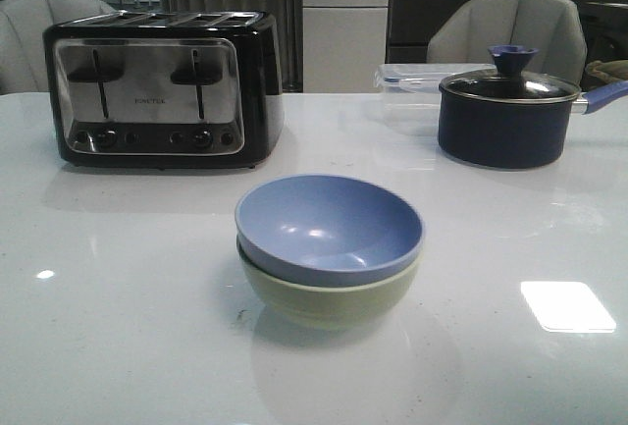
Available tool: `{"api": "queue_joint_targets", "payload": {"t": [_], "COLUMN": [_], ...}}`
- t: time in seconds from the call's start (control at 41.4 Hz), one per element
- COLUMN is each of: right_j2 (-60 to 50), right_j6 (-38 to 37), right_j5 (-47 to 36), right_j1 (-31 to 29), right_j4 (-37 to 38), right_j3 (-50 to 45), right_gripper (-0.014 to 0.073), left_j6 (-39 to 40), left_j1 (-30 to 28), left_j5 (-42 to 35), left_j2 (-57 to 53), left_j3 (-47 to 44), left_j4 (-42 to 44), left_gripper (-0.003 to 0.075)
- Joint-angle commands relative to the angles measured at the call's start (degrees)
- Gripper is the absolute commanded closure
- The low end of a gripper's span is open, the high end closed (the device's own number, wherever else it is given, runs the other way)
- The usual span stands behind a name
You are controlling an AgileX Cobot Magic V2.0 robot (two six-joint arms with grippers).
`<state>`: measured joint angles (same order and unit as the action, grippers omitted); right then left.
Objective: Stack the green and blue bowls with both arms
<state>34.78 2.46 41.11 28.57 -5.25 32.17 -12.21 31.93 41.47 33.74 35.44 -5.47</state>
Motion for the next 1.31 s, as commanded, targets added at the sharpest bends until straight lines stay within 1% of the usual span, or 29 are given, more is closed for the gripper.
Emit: {"api": "queue_joint_targets", "payload": {"t": [0.0,0.387,0.459,0.508,0.604,0.701,0.846,0.918,1.015,1.16,1.281], "right_j2": [-0.1,-0.1,-0.1,0.0,0.0,0.0,0.0,0.0,0.0,0.0,0.0], "right_j6": [0.2,0.2,0.2,0.2,0.2,0.2,0.2,0.2,0.2,0.2,0.2], "right_j5": [-4.0,-4.0,-4.0,-4.0,-4.0,-4.0,-4.0,-4.0,-4.0,-4.0,-4.0], "right_j1": [-0.4,-0.4,-0.4,-0.4,-0.4,-0.4,-0.4,-0.4,-0.4,-0.4,-0.4], "right_j4": [0.5,0.5,0.5,0.5,0.5,0.5,0.5,0.5,0.5,0.5,0.5], "right_j3": [1.6,1.6,1.6,1.6,1.6,1.6,1.6,1.6,1.6,1.6,1.6], "right_gripper": [0.0541,0.0541,0.0541,0.0541,0.0541,0.0541,0.0541,0.0541,0.0541,0.0541,0.0541], "left_j6": [0.6,0.6,0.6,0.6,0.6,0.6,0.6,0.6,0.6,0.6,0.6], "left_j1": [0.2,0.2,0.3,-0.7,-4.4,-9.7,-17.4,-20.8,-24.7,-28.4,-28.9], "left_j5": [-4.5,-4.5,-5.2,-5.8,-6.7,-10.1,-21.8,-25.6,-27.8,-29.2,-29.7], "left_j2": [0.2,0.2,-1.3,-2.5,-6.3,-11.8,-20.8,-24.8,-29.5,-33.5,-34.4], "left_j3": [1.6,1.6,0.9,-0.2,-2.5,-6.9,-16.4,-20.5,-24.7,-28.7,-29.4], "left_j4": [-0.7,-0.7,-0.7,-0.7,-0.4,-0.4,-0.5,-2.2,-4.8,-5.8,-5.8], "left_gripper": [0.0627,0.0627,0.0627,0.0627,0.0627,0.0627,0.0627,0.0627,0.0627,0.0627,0.0627]}}
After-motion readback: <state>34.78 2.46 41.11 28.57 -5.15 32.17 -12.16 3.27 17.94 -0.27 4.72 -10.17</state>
